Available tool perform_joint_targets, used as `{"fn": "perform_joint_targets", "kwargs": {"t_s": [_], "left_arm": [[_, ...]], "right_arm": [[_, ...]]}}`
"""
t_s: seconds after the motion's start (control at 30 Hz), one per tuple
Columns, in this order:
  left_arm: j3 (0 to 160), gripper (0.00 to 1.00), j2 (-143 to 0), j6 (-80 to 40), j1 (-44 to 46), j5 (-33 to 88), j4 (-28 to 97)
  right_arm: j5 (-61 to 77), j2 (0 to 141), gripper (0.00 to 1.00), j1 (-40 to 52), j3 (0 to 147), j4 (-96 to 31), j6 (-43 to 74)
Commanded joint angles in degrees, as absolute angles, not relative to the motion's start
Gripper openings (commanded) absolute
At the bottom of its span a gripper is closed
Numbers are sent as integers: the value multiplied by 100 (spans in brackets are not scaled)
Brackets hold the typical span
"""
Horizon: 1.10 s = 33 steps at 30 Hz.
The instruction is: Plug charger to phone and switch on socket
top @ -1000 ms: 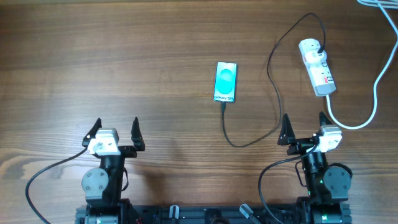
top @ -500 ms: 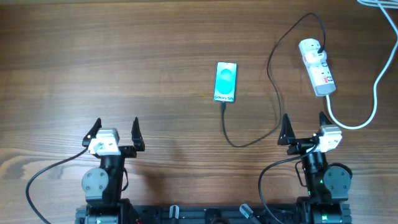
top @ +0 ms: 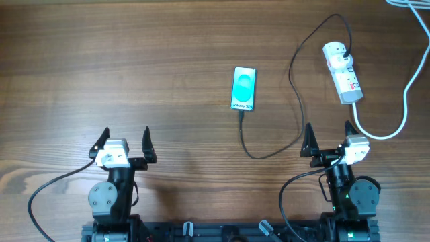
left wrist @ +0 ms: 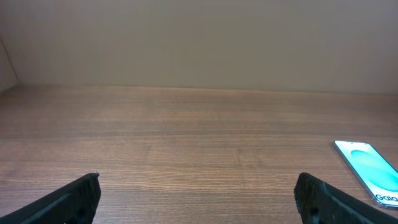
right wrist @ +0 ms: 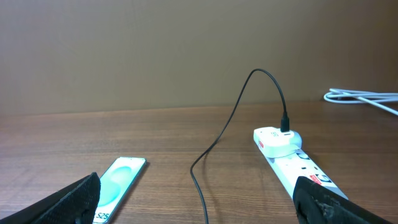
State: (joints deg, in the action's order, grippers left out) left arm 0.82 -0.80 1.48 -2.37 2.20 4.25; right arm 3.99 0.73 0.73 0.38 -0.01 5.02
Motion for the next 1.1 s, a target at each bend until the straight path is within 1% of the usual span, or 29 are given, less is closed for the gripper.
{"fn": "perform_joint_targets", "kwargs": {"t_s": [0.0, 0.3, 0.53, 1.07], "left_arm": [[32, 100, -16, 276, -274, 204, 429], [32, 100, -16, 276, -274, 204, 427], [32, 100, -16, 276, -274, 204, 427], [32, 100, -16, 276, -274, 204, 429]], "right_arm": [[305, 21, 99, 110, 27, 8, 467], [305, 21, 100, 110, 27, 8, 460], [307, 21, 100, 104, 27, 1, -134], [285, 21, 100, 78, 27, 1, -89]]}}
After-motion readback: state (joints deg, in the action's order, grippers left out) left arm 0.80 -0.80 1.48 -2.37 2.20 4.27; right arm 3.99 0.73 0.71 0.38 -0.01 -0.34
